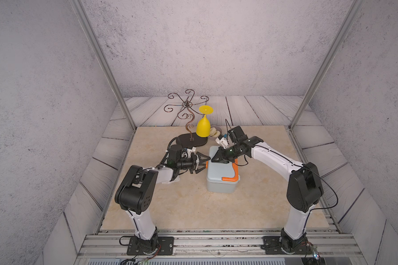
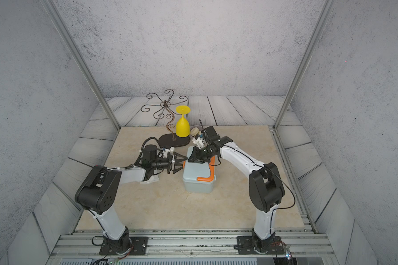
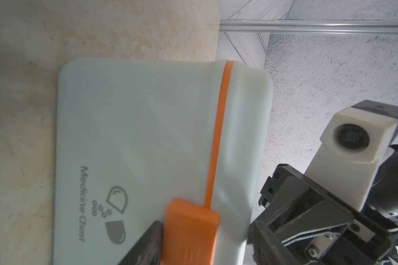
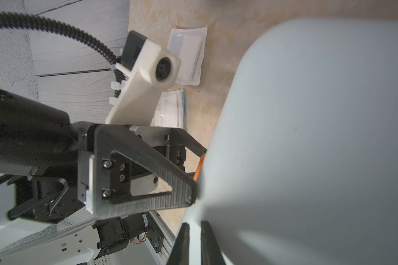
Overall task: Open first aid kits and take out gauze
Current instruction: Fasten the fastener of the first aid kit, then reset both arms
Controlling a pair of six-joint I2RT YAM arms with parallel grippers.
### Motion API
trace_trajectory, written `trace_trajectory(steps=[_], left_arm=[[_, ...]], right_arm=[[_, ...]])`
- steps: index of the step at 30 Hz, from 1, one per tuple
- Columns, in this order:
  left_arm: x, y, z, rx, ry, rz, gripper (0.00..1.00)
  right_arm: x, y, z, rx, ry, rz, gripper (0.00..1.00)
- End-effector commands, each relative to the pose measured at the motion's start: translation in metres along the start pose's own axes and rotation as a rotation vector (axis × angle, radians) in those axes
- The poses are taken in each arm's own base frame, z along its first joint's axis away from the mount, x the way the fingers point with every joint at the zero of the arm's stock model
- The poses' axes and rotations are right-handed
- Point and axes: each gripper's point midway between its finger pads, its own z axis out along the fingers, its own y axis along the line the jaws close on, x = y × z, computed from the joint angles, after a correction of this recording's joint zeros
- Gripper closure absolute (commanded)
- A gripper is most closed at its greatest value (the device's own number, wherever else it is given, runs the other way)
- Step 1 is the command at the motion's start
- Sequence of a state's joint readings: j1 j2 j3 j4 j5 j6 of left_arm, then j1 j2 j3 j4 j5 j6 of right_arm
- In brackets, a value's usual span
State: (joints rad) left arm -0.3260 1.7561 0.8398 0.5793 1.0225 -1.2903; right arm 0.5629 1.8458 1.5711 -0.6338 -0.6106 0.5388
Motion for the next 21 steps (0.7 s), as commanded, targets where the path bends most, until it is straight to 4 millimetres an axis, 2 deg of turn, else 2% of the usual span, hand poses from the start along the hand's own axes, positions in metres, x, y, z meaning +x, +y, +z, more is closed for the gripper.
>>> trace_trajectory(steps=[1, 5, 8, 9, 11, 12, 14, 15, 19, 21], left_arm=[[-0.002, -0.039, -0.025, 0.001, -0.020, 0.112, 0.31], [-0.006, -0.053, -0.054, -0.101, -0.076, 0.194, 0.20], [-0.008, -0.058, -0.077, -0.189, -0.138, 0.246, 0.06], [-0.009, -0.058, -0.085, -0.229, -0.166, 0.267, 0.00], [-0.013, -0.059, -0.104, -0.324, -0.233, 0.324, 0.00], [-0.015, -0.056, -0.116, -0.396, -0.278, 0.350, 0.00], [-0.024, -0.046, -0.143, -0.557, -0.394, 0.384, 0.00], [-0.030, -0.042, -0.158, -0.629, -0.464, 0.407, 0.00], [-0.043, -0.032, -0.203, -0.829, -0.657, 0.502, 0.00], [-0.049, -0.025, -0.218, -0.892, -0.717, 0.530, 0.00]], right_arm=[[0.007, -0.016, -0.016, 0.144, 0.005, 0.005, 0.76], [-0.013, 0.009, -0.063, 0.170, -0.140, -0.092, 0.56], [-0.018, 0.016, -0.096, 0.215, -0.239, -0.153, 0.39], [-0.018, 0.017, -0.109, 0.234, -0.282, -0.177, 0.30], [-0.019, 0.015, -0.133, 0.278, -0.370, -0.215, 0.12], [-0.018, 0.011, -0.146, 0.310, -0.421, -0.233, 0.06], [-0.017, 0.001, -0.170, 0.380, -0.520, -0.270, 0.00], [-0.016, -0.006, -0.183, 0.415, -0.573, -0.282, 0.01], [-0.009, -0.046, -0.223, 0.575, -0.779, -0.289, 0.01], [-0.004, -0.069, -0.239, 0.650, -0.890, -0.276, 0.01]])
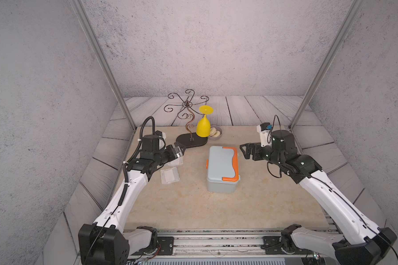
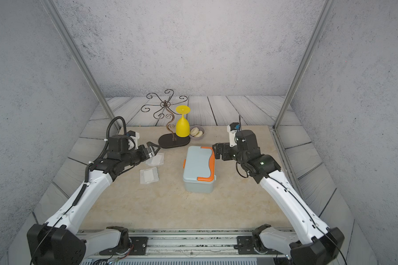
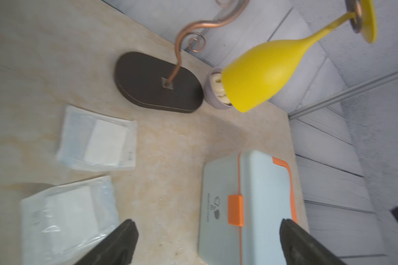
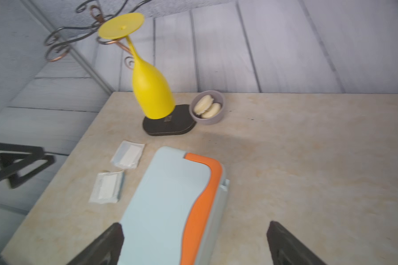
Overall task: Open first aid kits and take out gauze
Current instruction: Reset both arms
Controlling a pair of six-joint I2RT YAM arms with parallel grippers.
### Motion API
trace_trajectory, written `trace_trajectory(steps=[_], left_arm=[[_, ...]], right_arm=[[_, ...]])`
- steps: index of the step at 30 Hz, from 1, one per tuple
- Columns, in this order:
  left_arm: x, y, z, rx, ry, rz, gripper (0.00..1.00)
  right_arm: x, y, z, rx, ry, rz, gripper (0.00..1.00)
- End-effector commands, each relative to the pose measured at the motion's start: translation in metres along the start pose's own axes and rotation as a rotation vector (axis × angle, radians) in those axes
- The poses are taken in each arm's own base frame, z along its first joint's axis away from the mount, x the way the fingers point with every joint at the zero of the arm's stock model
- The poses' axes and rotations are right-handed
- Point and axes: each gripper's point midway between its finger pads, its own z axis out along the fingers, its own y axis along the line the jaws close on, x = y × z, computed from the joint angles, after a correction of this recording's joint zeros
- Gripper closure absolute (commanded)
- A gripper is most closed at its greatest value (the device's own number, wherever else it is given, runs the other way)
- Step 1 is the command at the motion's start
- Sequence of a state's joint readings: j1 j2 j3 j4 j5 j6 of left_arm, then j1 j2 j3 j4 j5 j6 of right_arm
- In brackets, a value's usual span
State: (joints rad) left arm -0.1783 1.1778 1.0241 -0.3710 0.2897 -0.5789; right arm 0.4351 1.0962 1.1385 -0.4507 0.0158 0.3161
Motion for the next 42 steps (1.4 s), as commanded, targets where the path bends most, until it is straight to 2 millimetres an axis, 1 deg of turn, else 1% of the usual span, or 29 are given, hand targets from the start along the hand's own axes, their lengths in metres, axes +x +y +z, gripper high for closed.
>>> trace_trajectory(steps=[1, 4, 7, 9, 10, 13, 14, 15, 16, 17, 18, 19, 21, 22, 25, 26, 27, 28, 29, 30, 31, 33, 34, 35, 37, 39, 40, 42], left_arm=[[-0.007, 0.061, -0.005, -0.275, -0.092, 0.094, 0.00], [-0.011, 0.080, -0.002, -0.309, -0.133, 0.136, 0.00], [-0.008, 0.092, 0.007, -0.299, -0.190, 0.237, 0.00], [-0.003, 0.102, 0.012, -0.318, -0.235, 0.328, 0.00], [0.000, 0.112, 0.013, -0.355, -0.262, 0.362, 0.00], [0.008, 0.139, 0.015, -0.456, -0.305, 0.416, 0.00], [0.011, 0.144, 0.018, -0.472, -0.300, 0.433, 0.00], [0.015, 0.151, 0.021, -0.495, -0.292, 0.441, 0.00], [0.019, 0.161, 0.025, -0.526, -0.281, 0.428, 0.00], [0.022, 0.169, 0.030, -0.542, -0.272, 0.414, 0.00], [0.020, 0.174, 0.037, -0.544, -0.285, 0.415, 0.00], [0.018, 0.173, 0.044, -0.536, -0.277, 0.437, 0.00], [0.009, 0.174, 0.048, -0.557, -0.263, 0.431, 0.00], [0.003, 0.176, 0.050, -0.558, -0.299, 0.427, 0.00], [-0.007, 0.181, 0.055, -0.547, -0.306, 0.434, 0.00], [-0.008, 0.183, 0.056, -0.537, -0.301, 0.433, 0.00], [-0.009, 0.186, 0.059, -0.516, -0.332, 0.427, 0.00], [-0.006, 0.191, 0.060, -0.497, -0.358, 0.413, 0.00], [-0.004, 0.190, 0.064, -0.456, -0.386, 0.429, 0.00], [-0.001, 0.186, 0.066, -0.426, -0.395, 0.452, 0.00], [0.003, 0.185, 0.068, -0.410, -0.379, 0.463, 0.00], [0.009, 0.183, 0.072, -0.383, -0.327, 0.475, 0.00], [0.008, 0.181, 0.074, -0.375, -0.319, 0.482, 0.00], [0.008, 0.182, 0.074, -0.376, -0.324, 0.479, 0.00], [0.008, 0.183, 0.075, -0.376, -0.316, 0.473, 0.00], [0.007, 0.182, 0.074, -0.374, -0.318, 0.476, 0.00], [0.008, 0.182, 0.074, -0.372, -0.318, 0.477, 0.00], [0.008, 0.182, 0.074, -0.372, -0.319, 0.476, 0.00]], right_arm=[[0.000, -0.057, 0.002, 0.231, -0.170, -0.027, 0.01], [0.018, -0.095, -0.001, 0.337, -0.243, 0.011, 0.01], [0.040, -0.132, 0.004, 0.446, -0.238, 0.058, 0.01], [0.057, -0.155, 0.009, 0.517, -0.215, 0.082, 0.01], [0.067, -0.168, 0.012, 0.557, -0.198, 0.096, 0.01], [0.096, -0.198, 0.024, 0.637, -0.155, 0.136, 0.01], [0.104, -0.205, 0.028, 0.656, -0.146, 0.143, 0.01], [0.105, -0.215, 0.032, 0.684, -0.160, 0.150, 0.01], [0.108, -0.219, 0.034, 0.699, -0.134, 0.133, 0.01], [0.107, -0.224, 0.036, 0.717, -0.145, 0.128, 0.01], [0.108, -0.230, 0.040, 0.726, -0.148, 0.132, 0.01], [0.112, -0.235, 0.047, 0.726, -0.134, 0.137, 0.01], [0.126, -0.246, 0.059, 0.742, -0.081, 0.146, 0.01], [0.133, -0.249, 0.065, 0.740, -0.076, 0.145, 0.01], [0.124, -0.246, 0.073, 0.702, -0.066, 0.075, 0.01], [0.121, -0.247, 0.072, 0.707, -0.097, 0.056, 0.01], [0.119, -0.249, 0.072, 0.693, -0.145, 0.060, 0.01], [0.126, -0.252, 0.072, 0.689, -0.141, 0.079, 0.01], [0.126, -0.250, 0.074, 0.675, -0.154, 0.062, 0.01], [0.128, -0.243, 0.077, 0.626, -0.157, 0.040, 0.01], [0.130, -0.239, 0.077, 0.601, -0.183, 0.026, 0.01], [0.138, -0.235, 0.072, 0.582, -0.260, 0.011, 0.01], [0.138, -0.231, 0.071, 0.565, -0.284, -0.005, 0.01], [0.139, -0.230, 0.071, 0.558, -0.279, -0.007, 0.01], [0.140, -0.230, 0.080, 0.544, -0.217, -0.008, 0.01], [0.137, -0.225, 0.100, 0.486, -0.136, -0.042, 0.01], [0.138, -0.223, 0.106, 0.468, -0.090, -0.048, 0.01], [0.137, -0.222, 0.105, 0.464, -0.107, -0.054, 0.01]])
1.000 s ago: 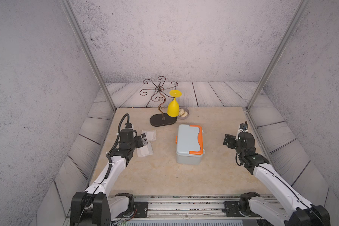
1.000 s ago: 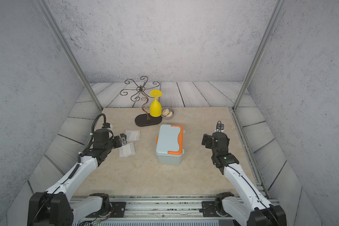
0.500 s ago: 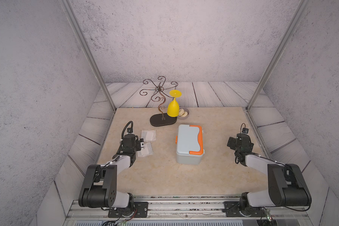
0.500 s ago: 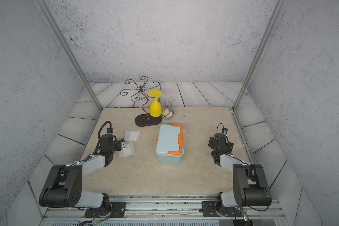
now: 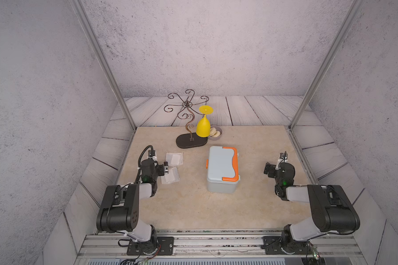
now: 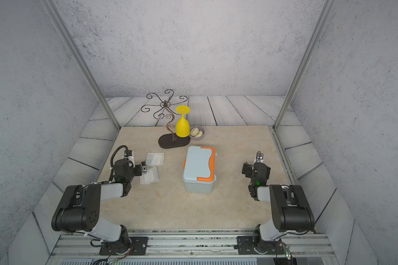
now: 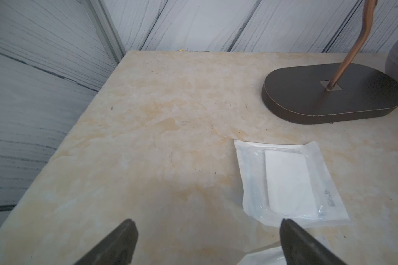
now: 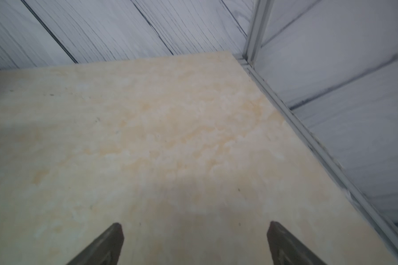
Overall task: Open first aid kits and take out gauze
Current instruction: Reset both arms
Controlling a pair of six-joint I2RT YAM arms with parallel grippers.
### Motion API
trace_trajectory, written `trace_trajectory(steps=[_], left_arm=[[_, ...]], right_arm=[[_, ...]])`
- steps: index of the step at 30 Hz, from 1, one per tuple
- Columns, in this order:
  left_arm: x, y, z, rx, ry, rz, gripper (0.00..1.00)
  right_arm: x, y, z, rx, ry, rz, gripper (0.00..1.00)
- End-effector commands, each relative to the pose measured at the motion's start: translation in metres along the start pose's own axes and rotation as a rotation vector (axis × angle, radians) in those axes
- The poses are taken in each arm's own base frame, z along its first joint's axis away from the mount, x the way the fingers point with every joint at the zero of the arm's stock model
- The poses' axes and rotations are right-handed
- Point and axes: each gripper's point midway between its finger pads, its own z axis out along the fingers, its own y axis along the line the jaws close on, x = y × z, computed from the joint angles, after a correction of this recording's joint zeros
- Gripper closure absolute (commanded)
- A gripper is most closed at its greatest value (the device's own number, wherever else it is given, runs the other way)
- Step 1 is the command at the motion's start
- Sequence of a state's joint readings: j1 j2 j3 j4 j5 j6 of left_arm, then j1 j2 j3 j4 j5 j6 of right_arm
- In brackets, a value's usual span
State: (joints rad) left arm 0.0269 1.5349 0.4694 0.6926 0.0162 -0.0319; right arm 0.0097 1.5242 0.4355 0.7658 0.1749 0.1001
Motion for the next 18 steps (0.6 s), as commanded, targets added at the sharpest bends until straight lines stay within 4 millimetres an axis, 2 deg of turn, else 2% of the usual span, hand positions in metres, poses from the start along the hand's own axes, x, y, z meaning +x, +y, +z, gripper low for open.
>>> trace_trajectory(steps=[1, 10, 12, 18], left_arm=[[-0.015, 0.000, 0.000, 0.013, -0.049, 0.017, 0.00], [-0.015, -0.002, -0.002, -0.012, -0.053, 0.032, 0.00], [-0.015, -0.001, -0.001, -0.030, -0.053, 0.034, 0.00], [-0.015, 0.000, -0.001, -0.032, -0.051, 0.031, 0.00]], right_arm=[[0.004, 0.011, 0.004, -0.061, 0.039, -0.041, 0.01], [0.003, 0.012, 0.003, -0.066, 0.030, -0.043, 0.01], [0.003, 0.028, 0.001, -0.157, 0.028, -0.081, 0.01], [0.005, 0.040, -0.012, -0.240, -0.028, -0.107, 0.01]])
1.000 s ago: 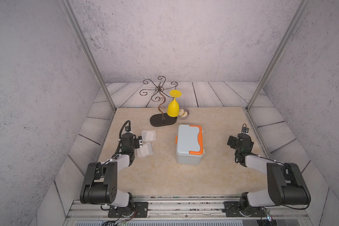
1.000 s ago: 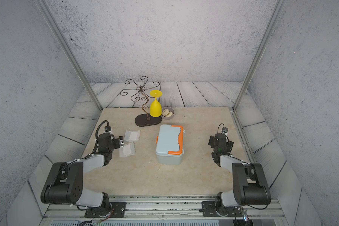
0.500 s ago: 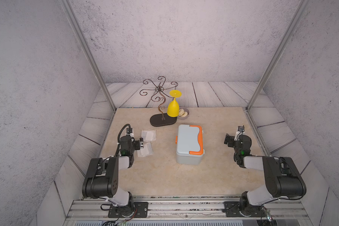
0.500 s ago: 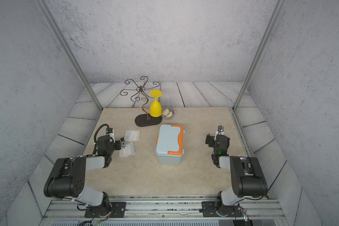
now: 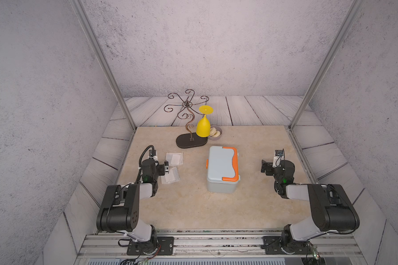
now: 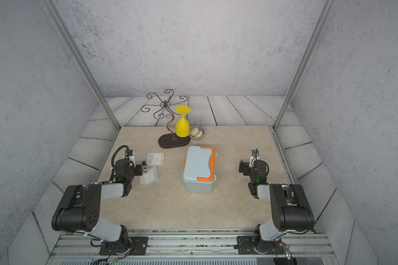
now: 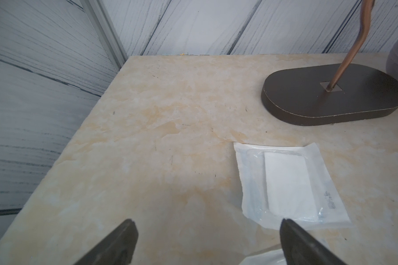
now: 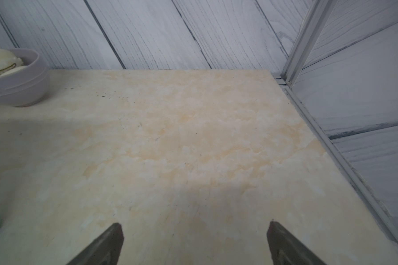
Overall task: Open first aid kits and take out gauze
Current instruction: Reset both arms
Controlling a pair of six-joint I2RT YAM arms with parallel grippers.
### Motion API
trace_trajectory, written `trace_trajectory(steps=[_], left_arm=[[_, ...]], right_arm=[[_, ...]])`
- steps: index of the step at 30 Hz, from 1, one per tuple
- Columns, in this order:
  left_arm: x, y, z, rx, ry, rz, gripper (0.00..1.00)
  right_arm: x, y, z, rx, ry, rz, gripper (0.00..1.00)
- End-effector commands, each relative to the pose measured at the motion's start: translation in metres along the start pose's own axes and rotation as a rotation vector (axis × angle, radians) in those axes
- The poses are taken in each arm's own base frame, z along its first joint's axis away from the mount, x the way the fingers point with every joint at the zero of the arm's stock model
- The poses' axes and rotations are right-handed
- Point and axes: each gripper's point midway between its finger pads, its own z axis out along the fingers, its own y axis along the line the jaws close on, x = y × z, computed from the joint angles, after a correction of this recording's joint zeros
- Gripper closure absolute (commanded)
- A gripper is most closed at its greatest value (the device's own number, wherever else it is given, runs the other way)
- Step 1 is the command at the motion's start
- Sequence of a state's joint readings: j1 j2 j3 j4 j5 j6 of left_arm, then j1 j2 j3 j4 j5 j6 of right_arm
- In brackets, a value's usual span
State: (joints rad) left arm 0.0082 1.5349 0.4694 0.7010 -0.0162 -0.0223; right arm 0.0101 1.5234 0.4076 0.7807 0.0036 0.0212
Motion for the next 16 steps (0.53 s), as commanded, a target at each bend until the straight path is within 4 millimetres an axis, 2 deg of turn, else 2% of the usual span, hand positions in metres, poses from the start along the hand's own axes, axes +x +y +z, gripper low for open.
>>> trace_trajectory(steps=[1, 7, 16], left_arm=[[-0.0130, 0.0021, -0.0008, -0.017, -0.044, 0.013, 0.00], [-0.0127, 0.0024, -0.0004, -0.016, -0.042, 0.009, 0.00], [-0.0124, 0.0024, -0.0001, -0.010, -0.039, 0.008, 0.00]], right_arm=[[-0.0069, 0.0118, -0.0045, -0.067, -0.044, -0.033, 0.01], [-0.0070, 0.0120, 0.0034, -0.072, -0.002, -0.031, 0.01], [-0.0073, 0.0110, 0.0028, -0.069, -0.004, -0.028, 0.01]])
